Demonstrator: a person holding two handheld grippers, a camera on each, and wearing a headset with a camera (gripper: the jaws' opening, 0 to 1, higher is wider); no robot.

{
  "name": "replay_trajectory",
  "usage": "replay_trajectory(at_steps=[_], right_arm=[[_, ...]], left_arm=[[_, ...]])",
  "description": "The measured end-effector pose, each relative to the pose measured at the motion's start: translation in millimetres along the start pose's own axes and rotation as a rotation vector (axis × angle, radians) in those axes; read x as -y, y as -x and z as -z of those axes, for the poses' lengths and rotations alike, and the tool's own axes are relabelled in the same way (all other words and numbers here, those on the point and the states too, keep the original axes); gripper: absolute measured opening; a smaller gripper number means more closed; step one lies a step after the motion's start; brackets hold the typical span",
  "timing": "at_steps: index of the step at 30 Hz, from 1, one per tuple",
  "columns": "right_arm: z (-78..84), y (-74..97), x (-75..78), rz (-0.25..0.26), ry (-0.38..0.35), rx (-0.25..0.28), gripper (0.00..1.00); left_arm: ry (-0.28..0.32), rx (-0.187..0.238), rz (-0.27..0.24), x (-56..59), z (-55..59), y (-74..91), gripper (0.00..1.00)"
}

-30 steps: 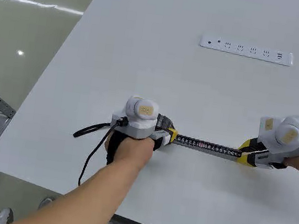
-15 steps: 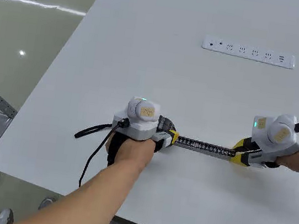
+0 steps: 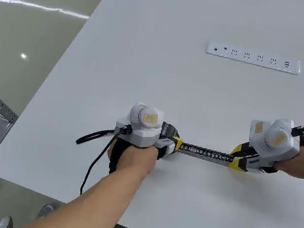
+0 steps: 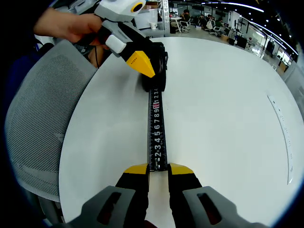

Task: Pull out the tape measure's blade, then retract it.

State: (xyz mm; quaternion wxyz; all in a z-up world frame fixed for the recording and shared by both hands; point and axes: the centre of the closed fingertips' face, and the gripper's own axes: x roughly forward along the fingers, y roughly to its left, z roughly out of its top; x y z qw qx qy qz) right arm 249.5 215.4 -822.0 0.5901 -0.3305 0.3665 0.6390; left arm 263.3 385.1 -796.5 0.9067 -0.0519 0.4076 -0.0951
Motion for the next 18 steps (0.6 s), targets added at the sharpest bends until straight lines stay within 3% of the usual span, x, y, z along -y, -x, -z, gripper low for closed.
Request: replay_trajectory(at_steps=[18], right_arm=[[-13.9, -12.2, 3.0, -0.008, 0.025, 0.004, 0.11]], left_arm=[[0.003, 0.002, 0.004, -0.9, -0.7, 0.0, 0.56]])
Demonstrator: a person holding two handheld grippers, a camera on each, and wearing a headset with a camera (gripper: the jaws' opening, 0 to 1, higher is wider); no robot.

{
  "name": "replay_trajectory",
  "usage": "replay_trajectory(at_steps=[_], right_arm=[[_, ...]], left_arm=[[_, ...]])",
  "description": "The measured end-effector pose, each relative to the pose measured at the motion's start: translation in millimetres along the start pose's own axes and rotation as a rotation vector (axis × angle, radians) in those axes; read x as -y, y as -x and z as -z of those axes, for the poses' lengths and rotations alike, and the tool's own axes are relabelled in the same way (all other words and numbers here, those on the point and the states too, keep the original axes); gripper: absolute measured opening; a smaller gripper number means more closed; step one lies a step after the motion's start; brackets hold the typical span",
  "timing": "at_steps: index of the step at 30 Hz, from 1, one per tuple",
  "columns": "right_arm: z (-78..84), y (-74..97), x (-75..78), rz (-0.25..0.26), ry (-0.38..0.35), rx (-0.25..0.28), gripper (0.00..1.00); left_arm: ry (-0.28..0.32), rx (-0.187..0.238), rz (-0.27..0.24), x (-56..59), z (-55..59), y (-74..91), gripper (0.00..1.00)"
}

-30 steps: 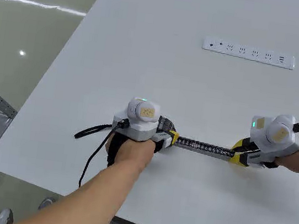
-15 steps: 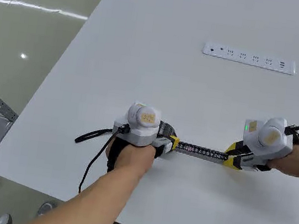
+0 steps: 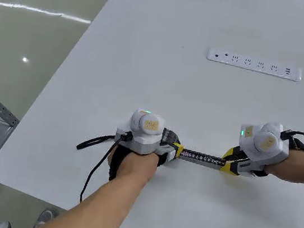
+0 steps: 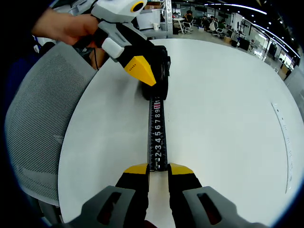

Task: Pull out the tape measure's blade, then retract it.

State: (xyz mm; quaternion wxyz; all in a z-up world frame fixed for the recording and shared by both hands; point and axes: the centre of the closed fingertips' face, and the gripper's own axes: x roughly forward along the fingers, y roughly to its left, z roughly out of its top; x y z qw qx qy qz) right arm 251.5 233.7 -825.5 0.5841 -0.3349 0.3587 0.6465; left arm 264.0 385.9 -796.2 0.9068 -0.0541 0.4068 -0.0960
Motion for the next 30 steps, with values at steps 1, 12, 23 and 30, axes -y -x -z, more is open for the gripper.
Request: replay_trajectory(at_steps=[1, 12, 23, 30], right_arm=[[-0.5, -0.5, 0.0, 0.000, 0.002, 0.000, 0.11], [-9.7, -6.3, -1.2, -0.004, 0.011, 0.001, 0.11], [-18.8, -9.4, -2.4, -0.006, 0.017, 0.008, 0.11], [-24.4, -11.1, -3.0, -0.008, 0.019, 0.016, 0.11]], left_arm=[[0.000, 0.000, 0.000, 0.0, 0.1, 0.0, 0.56], [0.002, 0.006, 0.005, -0.2, 0.3, 0.3, 0.56], [0.009, 0.014, 0.015, -0.5, 0.4, 1.1, 0.56], [0.015, 0.018, 0.020, 0.3, 0.8, 1.3, 0.56]])
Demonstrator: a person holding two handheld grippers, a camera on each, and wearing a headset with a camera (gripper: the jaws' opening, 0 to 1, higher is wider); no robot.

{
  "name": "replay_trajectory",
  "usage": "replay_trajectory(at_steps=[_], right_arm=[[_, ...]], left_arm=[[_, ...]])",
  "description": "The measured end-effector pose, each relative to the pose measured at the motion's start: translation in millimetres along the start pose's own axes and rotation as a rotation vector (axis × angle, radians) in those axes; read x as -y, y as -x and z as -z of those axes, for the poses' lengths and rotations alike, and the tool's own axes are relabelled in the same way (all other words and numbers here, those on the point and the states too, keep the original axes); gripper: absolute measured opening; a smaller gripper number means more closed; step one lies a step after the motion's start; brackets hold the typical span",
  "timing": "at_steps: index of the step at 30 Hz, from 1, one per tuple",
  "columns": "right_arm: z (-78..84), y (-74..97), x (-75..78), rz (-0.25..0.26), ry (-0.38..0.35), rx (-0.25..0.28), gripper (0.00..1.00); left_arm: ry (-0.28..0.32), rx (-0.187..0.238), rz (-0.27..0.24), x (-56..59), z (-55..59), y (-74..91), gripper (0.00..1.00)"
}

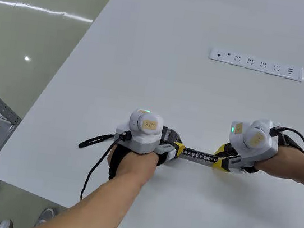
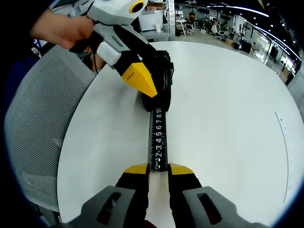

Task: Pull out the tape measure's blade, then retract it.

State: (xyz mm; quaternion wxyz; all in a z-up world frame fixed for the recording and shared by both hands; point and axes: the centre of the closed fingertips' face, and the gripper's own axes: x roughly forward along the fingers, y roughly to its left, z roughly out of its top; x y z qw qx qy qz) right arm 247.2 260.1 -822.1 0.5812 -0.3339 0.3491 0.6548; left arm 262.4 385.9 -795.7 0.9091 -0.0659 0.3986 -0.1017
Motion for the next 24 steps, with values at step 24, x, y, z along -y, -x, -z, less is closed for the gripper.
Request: replay_trajectory(at_steps=[24], right_arm=[[-19.8, -18.4, 2.9, -0.010, 0.005, 0.030, 0.11]], left_arm=[[0.001, 0.000, 0.020, -1.0, -0.6, 0.0, 0.56]])
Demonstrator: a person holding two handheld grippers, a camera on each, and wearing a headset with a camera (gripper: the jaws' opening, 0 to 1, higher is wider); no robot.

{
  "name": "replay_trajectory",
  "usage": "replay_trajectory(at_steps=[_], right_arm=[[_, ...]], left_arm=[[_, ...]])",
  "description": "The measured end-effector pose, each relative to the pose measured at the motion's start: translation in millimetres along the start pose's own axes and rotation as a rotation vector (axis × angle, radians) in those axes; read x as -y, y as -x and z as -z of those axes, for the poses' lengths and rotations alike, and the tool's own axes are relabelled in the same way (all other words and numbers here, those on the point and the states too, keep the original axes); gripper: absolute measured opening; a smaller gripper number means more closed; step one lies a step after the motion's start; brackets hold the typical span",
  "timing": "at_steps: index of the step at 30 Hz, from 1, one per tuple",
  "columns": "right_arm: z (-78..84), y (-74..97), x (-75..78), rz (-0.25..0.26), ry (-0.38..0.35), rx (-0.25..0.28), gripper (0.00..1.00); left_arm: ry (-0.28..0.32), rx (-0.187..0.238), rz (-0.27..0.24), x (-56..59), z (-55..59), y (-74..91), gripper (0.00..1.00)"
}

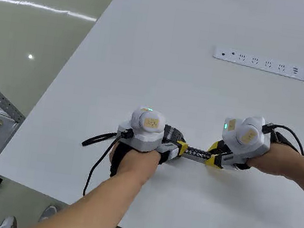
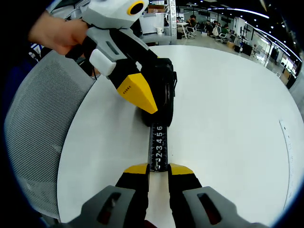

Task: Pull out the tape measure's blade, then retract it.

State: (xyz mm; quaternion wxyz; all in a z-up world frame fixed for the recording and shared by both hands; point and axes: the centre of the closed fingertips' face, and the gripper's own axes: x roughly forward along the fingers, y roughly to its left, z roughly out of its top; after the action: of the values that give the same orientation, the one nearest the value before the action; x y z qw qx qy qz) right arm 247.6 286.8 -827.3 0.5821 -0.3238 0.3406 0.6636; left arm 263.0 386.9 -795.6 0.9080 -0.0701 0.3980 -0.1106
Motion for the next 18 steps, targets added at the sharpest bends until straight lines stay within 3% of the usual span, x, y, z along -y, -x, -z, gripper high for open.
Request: replay_trajectory(at_steps=[18], right_arm=[[-15.3, -10.0, 1.0, -0.007, 0.004, 0.013, 0.11]], left_arm=[[0.004, -0.002, 0.002, 0.6, 0.1, 0.7, 0.56]])
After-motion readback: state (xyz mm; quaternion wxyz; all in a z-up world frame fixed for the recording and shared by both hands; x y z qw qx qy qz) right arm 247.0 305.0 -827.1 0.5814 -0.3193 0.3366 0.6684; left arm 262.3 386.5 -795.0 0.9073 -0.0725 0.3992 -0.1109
